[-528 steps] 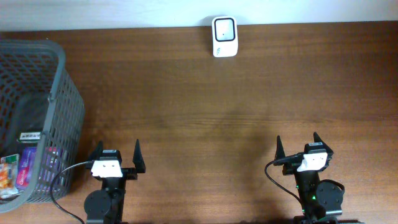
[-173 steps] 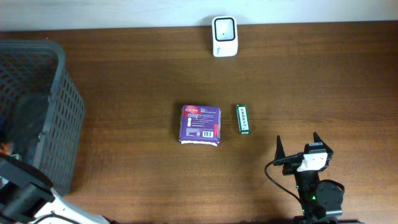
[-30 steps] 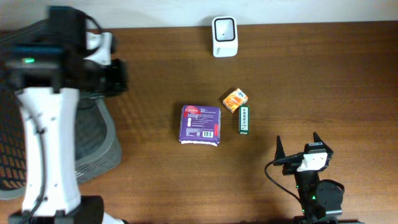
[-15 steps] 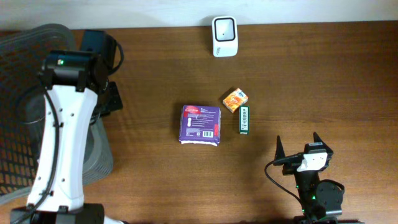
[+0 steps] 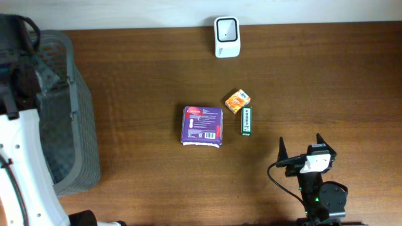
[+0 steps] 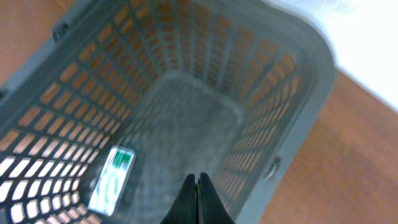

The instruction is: Scan the item barcode

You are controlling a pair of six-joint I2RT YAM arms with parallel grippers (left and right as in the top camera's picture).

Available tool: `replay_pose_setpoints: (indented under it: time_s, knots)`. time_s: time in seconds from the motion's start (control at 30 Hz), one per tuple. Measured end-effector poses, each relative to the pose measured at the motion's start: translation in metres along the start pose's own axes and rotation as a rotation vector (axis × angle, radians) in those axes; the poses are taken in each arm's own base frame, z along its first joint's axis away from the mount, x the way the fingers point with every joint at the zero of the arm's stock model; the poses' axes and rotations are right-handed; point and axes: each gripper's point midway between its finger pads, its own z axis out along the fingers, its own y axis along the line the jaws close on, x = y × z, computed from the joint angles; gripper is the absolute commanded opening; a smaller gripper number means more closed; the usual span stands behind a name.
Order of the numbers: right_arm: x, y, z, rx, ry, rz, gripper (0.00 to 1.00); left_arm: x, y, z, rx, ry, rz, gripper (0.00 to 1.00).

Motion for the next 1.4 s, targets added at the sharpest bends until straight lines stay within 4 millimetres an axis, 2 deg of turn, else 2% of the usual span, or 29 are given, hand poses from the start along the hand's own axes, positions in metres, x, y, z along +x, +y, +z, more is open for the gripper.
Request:
replay_pose_setpoints:
  time_s: [0.07,0.1,0.17,0.23,0.3,0.33,0.37,0.43,0.53,0.63,0.73,0.77,0.8,0.83,0.87,0.9,0.93,0.97,1.0,1.1,1.13,1.17,1.2,1.23,1.3,1.4]
  knots:
    - [0.0,0.0,0.0,0.0,0.0,0.0,0.99,-0.016,-0.006,0.004,0.023,-0.054,-0.035,0.0]
    - [0.0,0.0,0.0,0.0,-0.001,0.0,0.98,-0.024,-0.01,0.02,0.015,-0.059,-0.048,0.0]
    - [0.0,0.0,0.0,0.0,-0.001,0.0,0.98,-0.027,-0.03,0.071,-0.001,-0.016,-0.041,0.0]
    - [0.0,0.0,0.0,0.0,-0.001,0.0,0.98,-0.012,-0.062,0.129,0.035,0.076,-0.016,0.0]
    - [0.0,0.0,0.0,0.0,-0.001,0.0,0.98,0.005,-0.09,0.161,0.119,0.159,-0.007,0.0]
    - [0.0,0.0,0.0,0.0,-0.001,0.0,0.99,0.007,-0.1,0.169,0.166,0.18,-0.007,0.0]
    - [0.0,0.0,0.0,0.0,-0.001,0.0,0.98,0.007,-0.104,0.169,0.192,0.184,0.0,0.0]
    - [0.0,0.0,0.0,0.0,-0.001,0.0,0.98,0.007,-0.133,0.161,0.361,0.189,0.082,0.0]
    - [0.0,0.0,0.0,0.0,-0.001,0.0,0.98,0.025,-0.149,0.149,0.491,0.262,0.163,0.0]
    - [0.0,0.0,0.0,0.0,-0.001,0.0,0.98,0.05,-0.165,0.129,0.642,0.372,0.216,0.0]
    - [0.0,0.0,0.0,0.0,-0.001,0.0,0.98,0.056,-0.171,0.12,0.706,0.397,0.235,0.0]
    - [0.0,0.0,0.0,0.0,-0.001,0.0,0.98,0.054,-0.171,0.119,0.711,0.395,0.235,0.13]
    - [0.0,0.0,0.0,0.0,-0.001,0.0,0.98,0.045,-0.167,0.113,0.7,0.386,0.234,0.44]
    - [0.0,0.0,0.0,0.0,-0.001,0.0,0.98,0.026,-0.159,0.102,0.671,0.336,0.234,0.72]
    - [0.0,0.0,0.0,0.0,-0.001,0.0,0.98,0.009,-0.145,0.089,0.622,0.286,0.232,0.87]
    - [0.0,0.0,0.0,0.0,0.0,0.0,0.99,-0.012,-0.113,0.065,0.492,0.213,0.233,0.99]
    - [0.0,0.0,0.0,0.0,0.001,0.0,0.98,-0.019,-0.1,0.056,0.438,0.18,0.235,0.99]
    - [0.0,0.0,0.0,0.0,0.0,0.0,0.99,-0.004,-0.065,0.048,0.286,0.238,0.258,0.99]
    - [0.0,0.0,0.0,0.0,0.0,0.0,0.98,-0.009,-0.052,0.05,0.208,0.214,0.265,0.99]
    - [0.0,0.0,0.0,0.0,-0.001,0.0,0.98,0.004,-0.036,0.072,0.091,0.273,0.294,0.99]
    - [0.0,0.0,0.0,0.0,-0.001,0.0,0.98,0.023,-0.025,0.092,0.014,0.352,0.324,0.99]
    - [0.0,0.0,0.0,0.0,-0.001,0.0,0.99,0.028,-0.022,0.099,-0.008,0.373,0.332,0.99]
    - [0.0,0.0,0.0,0.0,-0.001,0.0,0.98,0.043,-0.016,0.107,-0.041,0.43,0.353,0.99]
    - [0.0,0.0,0.0,0.0,-0.001,0.001,0.98,0.065,-0.005,0.12,-0.107,0.511,0.378,0.99]
    - [0.0,0.0,0.0,0.0,-0.001,0.0,0.98,0.085,0.016,0.135,-0.243,0.576,0.39,0.99]
    - [0.0,0.0,0.0,0.0,-0.001,0.0,0.98,0.091,0.025,0.146,-0.312,0.578,0.389,0.99]
